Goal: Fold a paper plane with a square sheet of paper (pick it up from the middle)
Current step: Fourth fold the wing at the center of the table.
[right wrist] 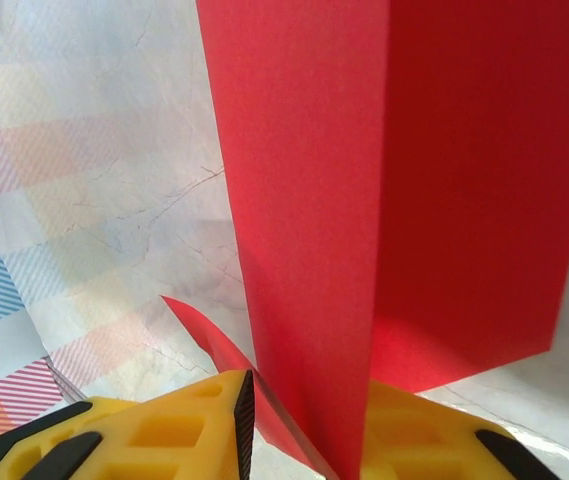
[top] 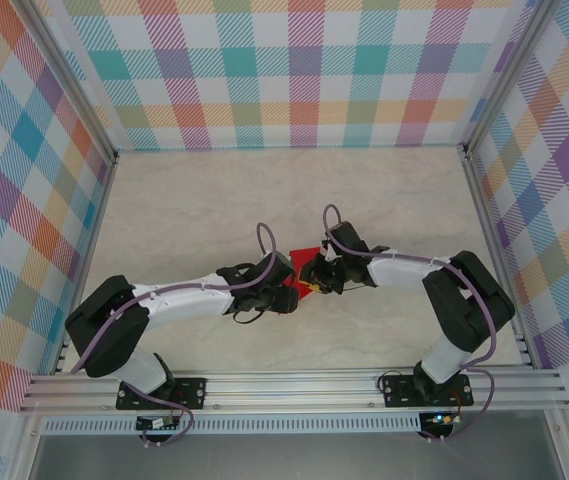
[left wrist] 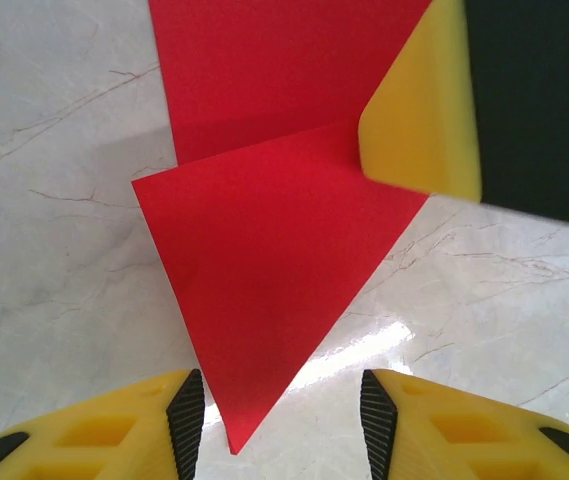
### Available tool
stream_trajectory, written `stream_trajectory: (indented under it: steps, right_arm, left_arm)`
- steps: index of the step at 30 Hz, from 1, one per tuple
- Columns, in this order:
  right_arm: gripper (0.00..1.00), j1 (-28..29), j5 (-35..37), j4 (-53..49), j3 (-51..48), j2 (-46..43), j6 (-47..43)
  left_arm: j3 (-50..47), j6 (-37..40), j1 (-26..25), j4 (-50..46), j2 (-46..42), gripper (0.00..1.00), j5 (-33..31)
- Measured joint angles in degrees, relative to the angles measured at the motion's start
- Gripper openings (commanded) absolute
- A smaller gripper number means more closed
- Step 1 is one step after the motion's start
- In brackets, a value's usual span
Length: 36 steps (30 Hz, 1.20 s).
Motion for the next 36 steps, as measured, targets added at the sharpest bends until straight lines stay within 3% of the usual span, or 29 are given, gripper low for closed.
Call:
stream_trajectory:
  steps: [15,25,36]
  right_arm:
    - [0.18,-2.0,-4.6,-1.9,1.7,0.5,-3.6]
    - [0.18,-2.8,-5.0,-2.5,1.9,0.9,-4.4]
    - [0.15,-3.0,-5.5,-2.8,1.9,1.2,-4.8]
  left_arm:
    - [4.5,-0.8,-5.8,-2.6,7.4,0.46,-10.8]
    - [4.7,-3.8,-8.1,-2.8,8.3,0.29,-16.7]
    - [4.7,-5.7,-8.4,-2.4,9.8,0.26,-18.1]
